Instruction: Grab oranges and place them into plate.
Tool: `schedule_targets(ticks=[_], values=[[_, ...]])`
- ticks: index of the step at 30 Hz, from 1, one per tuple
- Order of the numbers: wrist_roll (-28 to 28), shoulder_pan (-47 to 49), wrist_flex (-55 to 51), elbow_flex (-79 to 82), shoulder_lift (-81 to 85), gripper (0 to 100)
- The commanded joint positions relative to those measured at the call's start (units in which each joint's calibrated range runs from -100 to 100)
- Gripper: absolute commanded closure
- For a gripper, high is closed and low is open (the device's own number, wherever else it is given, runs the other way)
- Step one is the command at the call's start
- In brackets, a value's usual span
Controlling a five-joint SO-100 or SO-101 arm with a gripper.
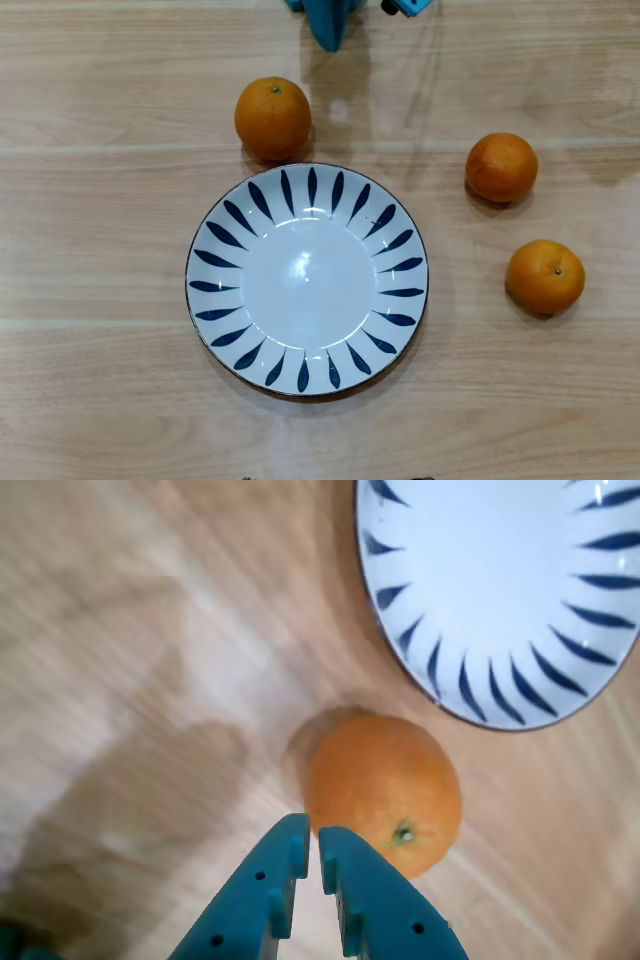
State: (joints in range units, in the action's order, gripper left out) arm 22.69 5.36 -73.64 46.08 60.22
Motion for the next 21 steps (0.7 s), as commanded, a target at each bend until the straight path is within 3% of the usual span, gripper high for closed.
schedule_targets(ticks=[1, 5, 10, 21], values=[[10.82, -0.84, -2.03, -3.94, -1.89, 98], [15.89, -2.78, -8.57, -4.03, -2.06, 98], [16.51, -2.46, -20.0, -4.48, -2.15, 97], [16.57, -2.14, -19.39, -10.46, -7.73, 97]])
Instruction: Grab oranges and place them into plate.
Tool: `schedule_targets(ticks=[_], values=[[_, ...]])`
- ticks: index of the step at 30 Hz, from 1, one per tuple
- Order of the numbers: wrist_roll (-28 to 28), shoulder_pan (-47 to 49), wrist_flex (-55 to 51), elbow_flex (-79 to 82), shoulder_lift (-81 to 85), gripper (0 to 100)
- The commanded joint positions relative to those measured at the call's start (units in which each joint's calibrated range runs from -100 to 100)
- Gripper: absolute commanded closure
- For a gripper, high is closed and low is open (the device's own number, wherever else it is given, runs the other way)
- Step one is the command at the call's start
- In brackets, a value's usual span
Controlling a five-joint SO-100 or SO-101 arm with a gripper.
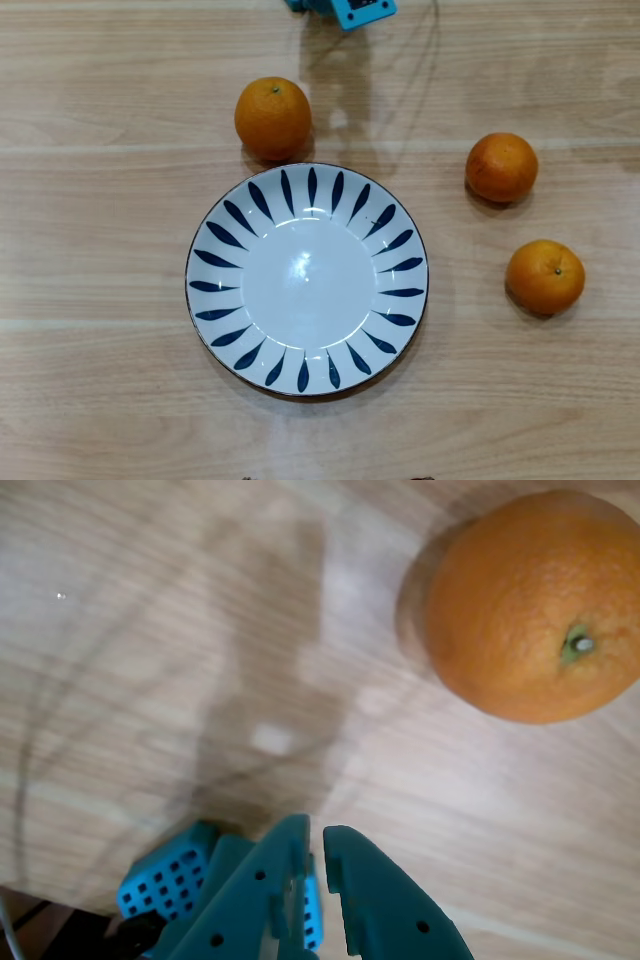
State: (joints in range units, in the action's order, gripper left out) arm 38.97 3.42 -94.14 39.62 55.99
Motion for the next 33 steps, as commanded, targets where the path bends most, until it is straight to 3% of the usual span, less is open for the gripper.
schedule_targets(ticks=[1, 6, 12, 17, 23, 33], values=[[0.34, -0.52, 1.96, -4.26, -4.85, 97], [0.34, -1.89, 6.09, -4.08, -10.76, 97], [5.26, -2.05, 7.04, -3.81, -12.62, 97], [6.15, -2.05, 8.15, -4.26, -12.96, 96], [5.57, -1.56, 15.2, -3.9, -13.05, 77], [6.09, -3.18, 17.43, -6.44, -18.46, 60]])
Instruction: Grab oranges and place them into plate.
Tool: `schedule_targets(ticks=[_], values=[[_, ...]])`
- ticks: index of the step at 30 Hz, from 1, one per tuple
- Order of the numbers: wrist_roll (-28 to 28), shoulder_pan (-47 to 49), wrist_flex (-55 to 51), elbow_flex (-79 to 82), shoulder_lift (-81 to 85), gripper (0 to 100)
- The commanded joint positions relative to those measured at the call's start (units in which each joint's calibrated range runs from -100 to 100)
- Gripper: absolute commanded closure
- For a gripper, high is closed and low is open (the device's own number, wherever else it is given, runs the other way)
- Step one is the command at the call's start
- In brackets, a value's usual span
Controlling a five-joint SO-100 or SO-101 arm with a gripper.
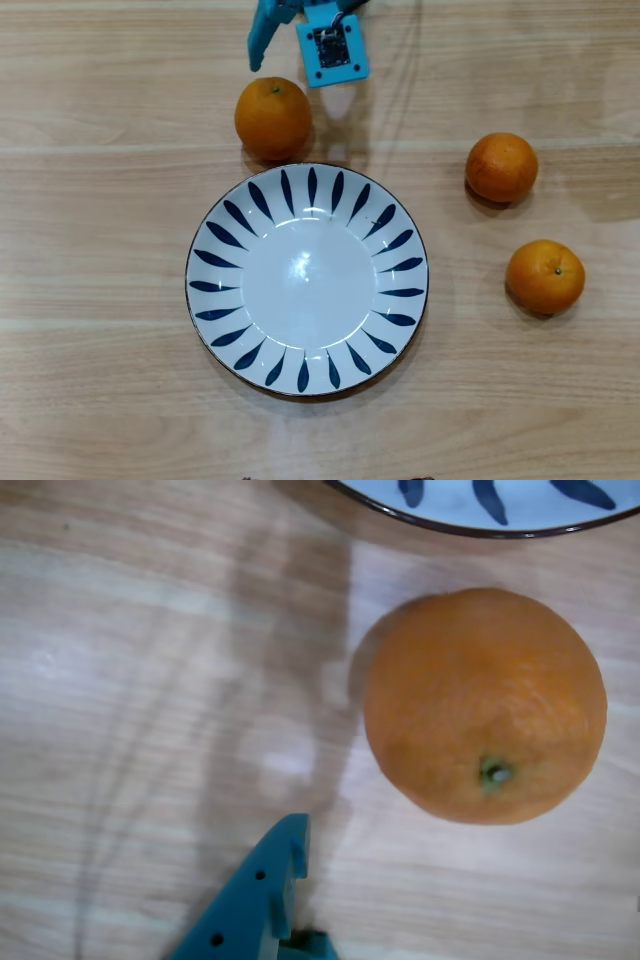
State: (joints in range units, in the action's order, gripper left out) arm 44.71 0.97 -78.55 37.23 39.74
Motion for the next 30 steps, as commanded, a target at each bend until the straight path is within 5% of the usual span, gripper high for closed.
schedule_targets(ticks=[1, 8, 30], values=[[0.35, -0.73, 2.02, -4.59, -2.97, 58], [3.49, -0.65, 2.19, -4.77, -7.11, 54], [3.39, -2.34, 28.75, 14.7, -14.46, 54]])
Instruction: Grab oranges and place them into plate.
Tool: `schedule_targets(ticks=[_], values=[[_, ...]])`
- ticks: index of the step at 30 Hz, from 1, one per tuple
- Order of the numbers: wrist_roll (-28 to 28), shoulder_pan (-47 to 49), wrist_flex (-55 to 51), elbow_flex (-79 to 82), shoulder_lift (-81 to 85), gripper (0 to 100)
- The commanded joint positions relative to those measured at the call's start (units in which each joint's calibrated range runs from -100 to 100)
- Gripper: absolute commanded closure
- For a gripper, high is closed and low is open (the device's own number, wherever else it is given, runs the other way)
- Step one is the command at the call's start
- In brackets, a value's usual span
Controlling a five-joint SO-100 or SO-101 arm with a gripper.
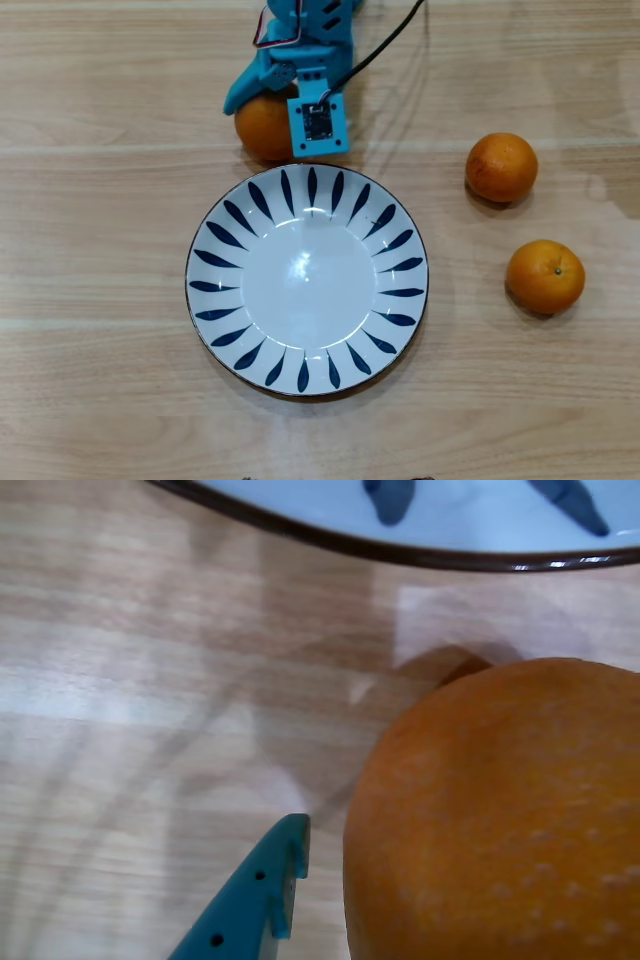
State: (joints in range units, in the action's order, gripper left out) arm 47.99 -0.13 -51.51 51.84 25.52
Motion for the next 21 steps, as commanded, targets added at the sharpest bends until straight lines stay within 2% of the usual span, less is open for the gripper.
schedule_targets(ticks=[1, 6, 14, 21], values=[[-0.11, -1.73, 1.7, 0.45, -0.24, 54], [-0.21, -3.02, 1.61, 1.63, -0.24, 55], [-0.27, -3.02, 1.36, 1.54, -0.24, 69], [-0.27, -3.02, 0.93, 0.27, 0.6, 70]])
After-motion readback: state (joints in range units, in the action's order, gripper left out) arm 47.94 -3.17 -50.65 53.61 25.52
